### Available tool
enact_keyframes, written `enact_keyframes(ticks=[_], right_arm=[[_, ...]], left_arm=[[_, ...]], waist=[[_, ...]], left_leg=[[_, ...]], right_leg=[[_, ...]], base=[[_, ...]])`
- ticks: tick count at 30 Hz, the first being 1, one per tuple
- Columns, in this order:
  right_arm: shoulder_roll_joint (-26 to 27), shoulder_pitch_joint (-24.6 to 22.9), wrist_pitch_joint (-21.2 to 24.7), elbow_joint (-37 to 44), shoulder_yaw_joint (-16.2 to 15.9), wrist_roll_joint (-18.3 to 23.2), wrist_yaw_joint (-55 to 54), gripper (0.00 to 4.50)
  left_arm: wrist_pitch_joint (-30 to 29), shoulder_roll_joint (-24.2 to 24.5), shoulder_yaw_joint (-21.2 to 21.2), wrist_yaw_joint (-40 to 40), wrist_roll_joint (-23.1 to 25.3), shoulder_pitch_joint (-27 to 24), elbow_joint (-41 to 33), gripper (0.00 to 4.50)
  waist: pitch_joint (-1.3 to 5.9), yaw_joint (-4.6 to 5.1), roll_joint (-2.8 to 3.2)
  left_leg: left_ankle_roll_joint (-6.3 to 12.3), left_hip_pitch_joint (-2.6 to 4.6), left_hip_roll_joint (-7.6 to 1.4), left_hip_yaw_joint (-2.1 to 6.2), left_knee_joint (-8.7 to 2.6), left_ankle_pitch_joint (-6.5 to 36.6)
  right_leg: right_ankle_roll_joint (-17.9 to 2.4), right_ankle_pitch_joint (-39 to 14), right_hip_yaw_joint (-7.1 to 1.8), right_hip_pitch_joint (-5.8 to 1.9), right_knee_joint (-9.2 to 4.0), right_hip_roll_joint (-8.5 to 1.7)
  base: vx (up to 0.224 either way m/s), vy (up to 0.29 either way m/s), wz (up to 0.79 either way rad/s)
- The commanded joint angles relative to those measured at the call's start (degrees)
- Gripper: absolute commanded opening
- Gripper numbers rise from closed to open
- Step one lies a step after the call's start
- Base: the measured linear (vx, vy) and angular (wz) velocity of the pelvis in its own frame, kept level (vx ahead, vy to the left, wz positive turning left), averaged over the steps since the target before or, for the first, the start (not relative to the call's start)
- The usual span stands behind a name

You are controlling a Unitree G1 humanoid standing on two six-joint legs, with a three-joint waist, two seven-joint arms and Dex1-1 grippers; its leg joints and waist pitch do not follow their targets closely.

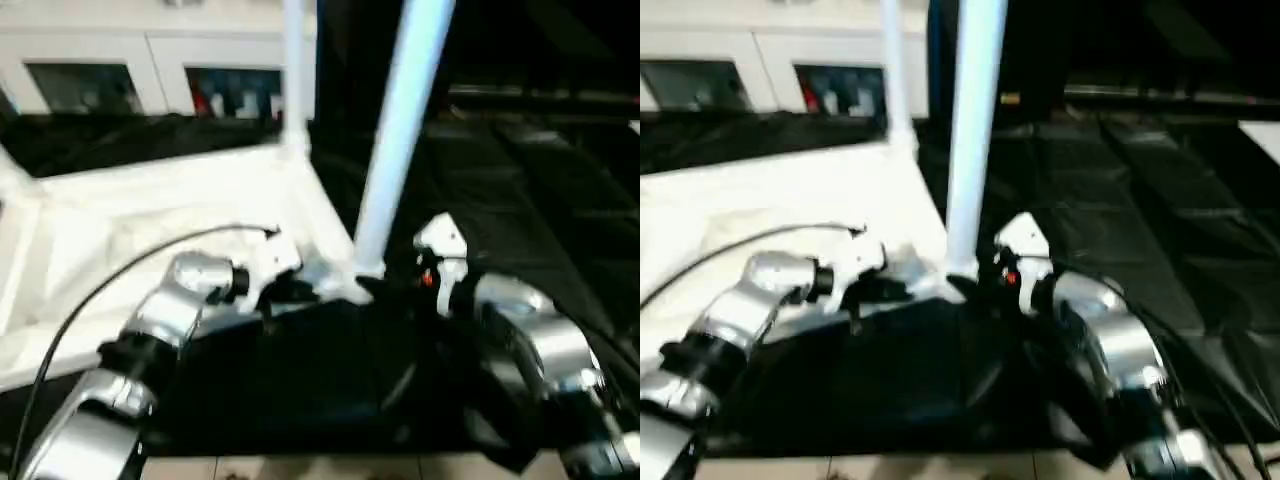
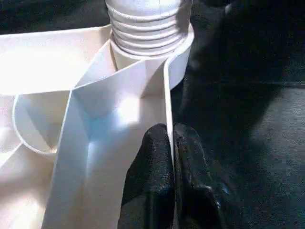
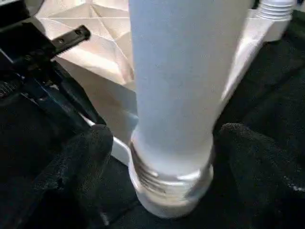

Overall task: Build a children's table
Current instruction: Insert table leg to table base, then rotate leg to tighten

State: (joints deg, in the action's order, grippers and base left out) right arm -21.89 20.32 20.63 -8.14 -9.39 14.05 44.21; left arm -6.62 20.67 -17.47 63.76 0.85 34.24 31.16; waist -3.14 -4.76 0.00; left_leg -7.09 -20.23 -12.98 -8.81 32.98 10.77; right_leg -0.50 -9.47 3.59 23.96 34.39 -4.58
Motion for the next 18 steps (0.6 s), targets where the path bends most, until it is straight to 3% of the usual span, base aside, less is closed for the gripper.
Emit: enact_keyframes(ticks=[1,7,8,10,18], right_arm=[[-1.7,-1.5,1.3,2.8,-0.5,0.3,1.0,4.0],[-2.2,-1.9,0.4,3.2,-2.0,-1.2,2.6,4.0],[-1.9,-1.2,-1.1,1.5,-2.5,-2.8,1.5,4.0],[-1.2,-0.3,-2.7,-0.5,-2.7,-4.4,-0.1,4.0],[-0.3,0.3,-2.6,-0.9,-3.3,-4.1,0.6,4.0]], left_arm=[[0.7,-0.3,0.5,2.9,-3.6,0.0,-4.3,0.0],[0.0,0.9,0.1,5.9,-4.3,-0.7,-6.6,0.0],[-0.2,1.1,0.0,6.7,-4.5,-0.9,-7.2,0.0],[-0.7,1.5,-0.2,7.6,-4.8,-1.2,-8.2,0.0],[-1.6,1.9,-0.3,8.1,-5.0,-2.0,-10.0,0.0]], waist=[[3.95,0.23,0.17],[3.98,0.12,0.33],[3.96,0.15,-0.03],[3.96,0.22,-0.01],[4.15,0.19,0.05]], left_leg=[[1.59,-0.06,0.43,-1.34,-3.53,9.7],[1.85,-0.13,0.5,-1.37,-3.4,8.9],[1.79,-0.17,0.47,-1.38,-3.44,8.9],[1.27,-0.09,0.5,-1.42,-3.43,9.1],[1.79,-0.2,0.55,-1.36,-3.23,7.3]], right_leg=[[-11.5,-9.7,-2.19,-3.88,-3.57,-2.09],[-11.7,-8.5,-2.11,-3.86,-3.44,-2.0],[-11.6,-8.8,-2.11,-3.89,-3.46,-2.03],[-11.5,-9.9,-2.15,-3.72,-3.49,-2.09],[-11.9,-6.7,-2.18,-4.02,-2.94,-1.97]], base=[[0.0,0.0,0.0],[0.0,0.0,0.0],[0.0,0.0,0.0],[0.0,0.0,0.0],[0.0,0.0,0.0]])
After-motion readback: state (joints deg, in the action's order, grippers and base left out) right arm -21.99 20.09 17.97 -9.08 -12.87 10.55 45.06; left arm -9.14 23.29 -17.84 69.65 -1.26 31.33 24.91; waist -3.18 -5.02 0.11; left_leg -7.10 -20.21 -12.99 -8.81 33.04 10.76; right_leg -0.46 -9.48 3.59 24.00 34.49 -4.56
